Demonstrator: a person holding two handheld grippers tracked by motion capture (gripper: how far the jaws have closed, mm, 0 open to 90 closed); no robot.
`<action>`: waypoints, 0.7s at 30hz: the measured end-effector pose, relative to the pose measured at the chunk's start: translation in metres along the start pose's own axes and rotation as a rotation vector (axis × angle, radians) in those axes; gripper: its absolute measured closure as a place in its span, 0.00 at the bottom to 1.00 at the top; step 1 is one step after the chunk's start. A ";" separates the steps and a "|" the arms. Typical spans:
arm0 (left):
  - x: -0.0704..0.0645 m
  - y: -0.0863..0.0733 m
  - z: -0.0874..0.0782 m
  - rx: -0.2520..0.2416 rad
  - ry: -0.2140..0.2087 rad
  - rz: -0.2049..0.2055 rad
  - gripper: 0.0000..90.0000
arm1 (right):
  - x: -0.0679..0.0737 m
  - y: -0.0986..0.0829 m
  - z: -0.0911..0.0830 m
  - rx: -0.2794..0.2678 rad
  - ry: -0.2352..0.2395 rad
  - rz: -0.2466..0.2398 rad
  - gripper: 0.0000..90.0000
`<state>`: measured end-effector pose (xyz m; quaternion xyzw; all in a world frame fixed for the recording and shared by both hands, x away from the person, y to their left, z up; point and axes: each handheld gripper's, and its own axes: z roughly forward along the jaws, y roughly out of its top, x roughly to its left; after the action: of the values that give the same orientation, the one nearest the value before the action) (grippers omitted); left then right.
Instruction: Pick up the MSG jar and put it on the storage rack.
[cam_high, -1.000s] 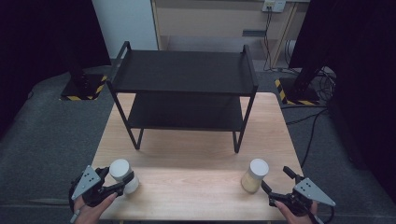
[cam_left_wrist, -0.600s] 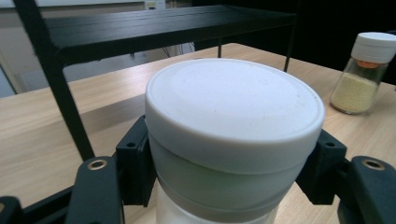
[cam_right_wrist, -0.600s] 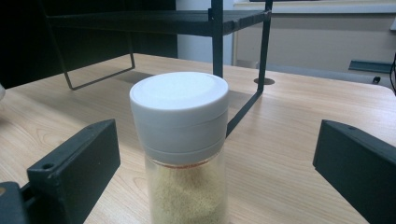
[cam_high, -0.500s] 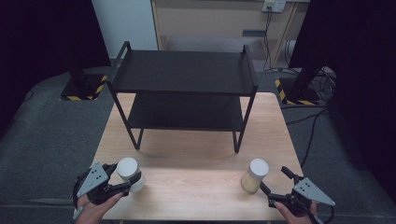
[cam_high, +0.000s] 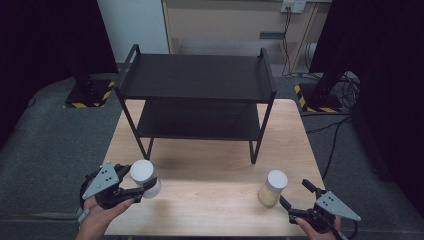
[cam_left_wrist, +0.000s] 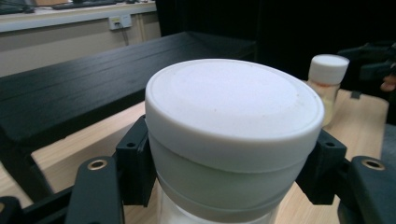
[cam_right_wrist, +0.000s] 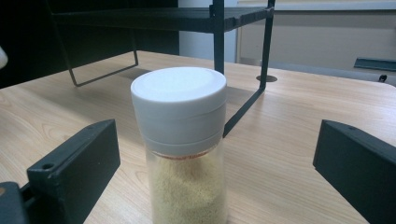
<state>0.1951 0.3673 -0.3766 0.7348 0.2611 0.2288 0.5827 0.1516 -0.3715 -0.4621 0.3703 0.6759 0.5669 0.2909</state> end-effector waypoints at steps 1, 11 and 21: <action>0.000 0.000 0.000 0.000 0.000 0.000 0.37 | 0.000 0.000 0.000 0.001 0.001 0.001 0.01; 0.004 0.022 0.001 -0.001 -0.035 0.030 0.37 | -0.001 0.000 -0.001 0.002 0.005 0.001 0.01; 0.011 0.053 0.000 -0.001 -0.057 0.057 0.37 | -0.002 -0.001 0.001 0.009 0.012 0.004 0.01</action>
<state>0.2100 0.3648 -0.3245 0.7480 0.2234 0.2244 0.5834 0.1532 -0.3731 -0.4630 0.3696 0.6795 0.5667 0.2839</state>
